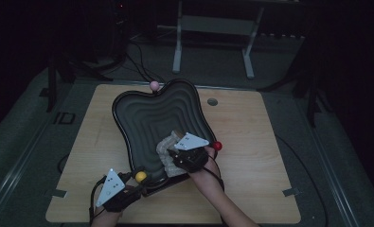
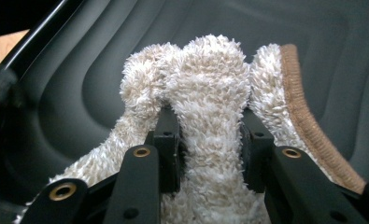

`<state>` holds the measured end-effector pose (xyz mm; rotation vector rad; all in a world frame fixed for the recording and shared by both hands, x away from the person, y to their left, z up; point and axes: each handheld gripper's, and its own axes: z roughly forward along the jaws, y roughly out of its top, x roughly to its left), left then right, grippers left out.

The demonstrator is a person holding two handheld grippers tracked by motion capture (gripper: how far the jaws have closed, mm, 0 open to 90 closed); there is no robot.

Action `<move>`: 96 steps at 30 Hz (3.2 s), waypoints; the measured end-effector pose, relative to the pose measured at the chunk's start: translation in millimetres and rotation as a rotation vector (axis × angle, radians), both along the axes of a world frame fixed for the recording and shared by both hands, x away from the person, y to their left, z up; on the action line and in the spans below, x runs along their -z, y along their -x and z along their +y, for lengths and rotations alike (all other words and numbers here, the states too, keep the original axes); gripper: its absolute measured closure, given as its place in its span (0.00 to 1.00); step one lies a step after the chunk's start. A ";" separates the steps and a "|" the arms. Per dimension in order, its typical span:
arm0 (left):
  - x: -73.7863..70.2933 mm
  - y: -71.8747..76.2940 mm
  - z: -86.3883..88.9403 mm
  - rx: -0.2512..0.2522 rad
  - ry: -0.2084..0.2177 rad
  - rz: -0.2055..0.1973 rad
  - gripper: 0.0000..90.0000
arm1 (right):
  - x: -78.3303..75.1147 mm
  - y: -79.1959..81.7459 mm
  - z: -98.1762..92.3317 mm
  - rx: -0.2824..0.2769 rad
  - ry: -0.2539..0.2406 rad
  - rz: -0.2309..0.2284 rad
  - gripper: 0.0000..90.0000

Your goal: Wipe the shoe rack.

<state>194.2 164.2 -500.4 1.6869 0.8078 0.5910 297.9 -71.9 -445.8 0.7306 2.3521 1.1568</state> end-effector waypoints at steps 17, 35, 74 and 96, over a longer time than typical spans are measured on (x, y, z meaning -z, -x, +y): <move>0.1 -0.8 1.0 0.011 0.003 0.000 0.66 | 5.5 13.5 -8.0 -0.014 0.002 -0.001 0.74; 0.6 -2.2 3.9 0.032 0.005 -0.003 0.66 | -94.3 -76.4 55.1 0.050 -0.119 -0.081 0.73; 0.4 -1.7 2.5 0.018 0.007 0.000 0.66 | -10.3 -10.6 25.3 -0.067 0.065 -0.078 0.72; -1.9 -13.5 0.5 0.013 -0.004 0.015 0.66 | 5.0 11.5 4.5 -0.085 0.091 -0.058 0.73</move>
